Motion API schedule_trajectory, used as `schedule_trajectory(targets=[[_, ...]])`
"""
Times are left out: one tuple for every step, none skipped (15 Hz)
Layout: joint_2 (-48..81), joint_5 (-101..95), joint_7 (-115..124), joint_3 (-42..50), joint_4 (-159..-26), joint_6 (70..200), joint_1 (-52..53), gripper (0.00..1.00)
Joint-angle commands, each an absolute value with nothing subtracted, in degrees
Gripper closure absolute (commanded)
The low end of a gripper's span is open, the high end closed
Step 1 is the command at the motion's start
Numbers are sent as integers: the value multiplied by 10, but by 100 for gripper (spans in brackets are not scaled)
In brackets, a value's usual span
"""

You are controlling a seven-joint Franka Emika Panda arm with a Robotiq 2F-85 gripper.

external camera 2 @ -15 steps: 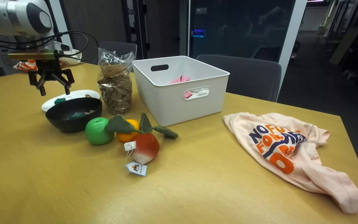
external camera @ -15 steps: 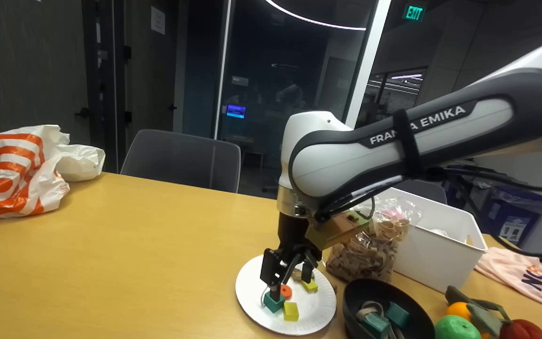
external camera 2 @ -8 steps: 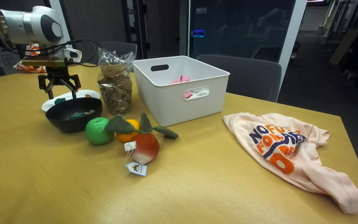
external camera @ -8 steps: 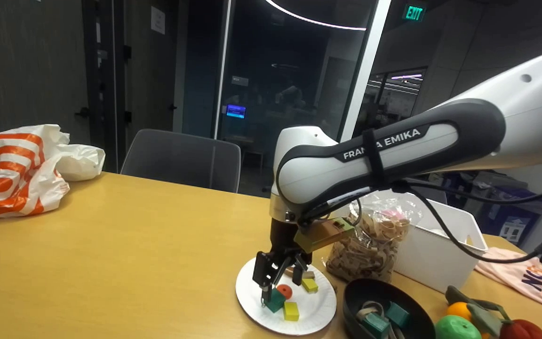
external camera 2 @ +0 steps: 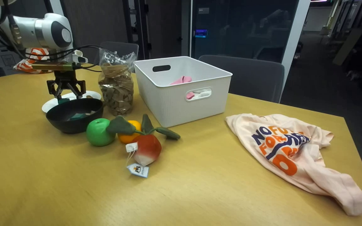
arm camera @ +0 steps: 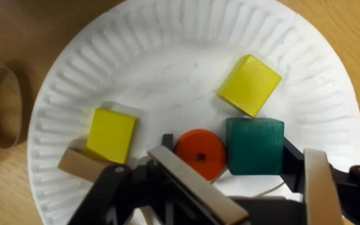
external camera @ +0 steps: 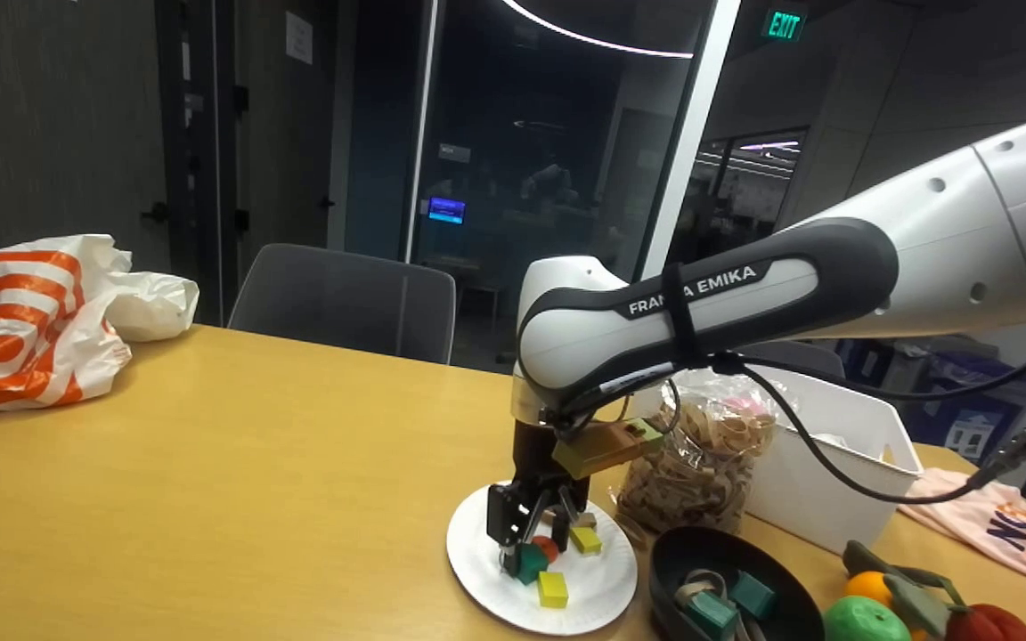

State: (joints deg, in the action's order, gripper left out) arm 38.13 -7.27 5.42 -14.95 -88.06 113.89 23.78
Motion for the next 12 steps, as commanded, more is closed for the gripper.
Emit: schedule_trajectory(targets=[[389, -59, 47, -143, -854, 1112, 243, 47], [387, -60, 49, -142, -854, 1108, 243, 47], [385, -59, 49, -142, -855, 1107, 242, 47], [381, -60, 48, -142, -857, 1107, 241, 47], [376, -59, 48, -142, -860, 1107, 240, 47], [374, -59, 49, -141, -859, 1105, 240, 47], [368, -58, 49, -140, -859, 1102, 238, 47], [364, -56, 51, -140, -857, 1096, 236, 47], [357, -53, 53, -138, -854, 1083, 233, 47], [348, -52, 58, -135, -852, 1074, 230, 47], [340, -48, 61, -134, -850, 1062, 227, 47], [329, -44, 67, -130, -850, 1047, 223, 47]])
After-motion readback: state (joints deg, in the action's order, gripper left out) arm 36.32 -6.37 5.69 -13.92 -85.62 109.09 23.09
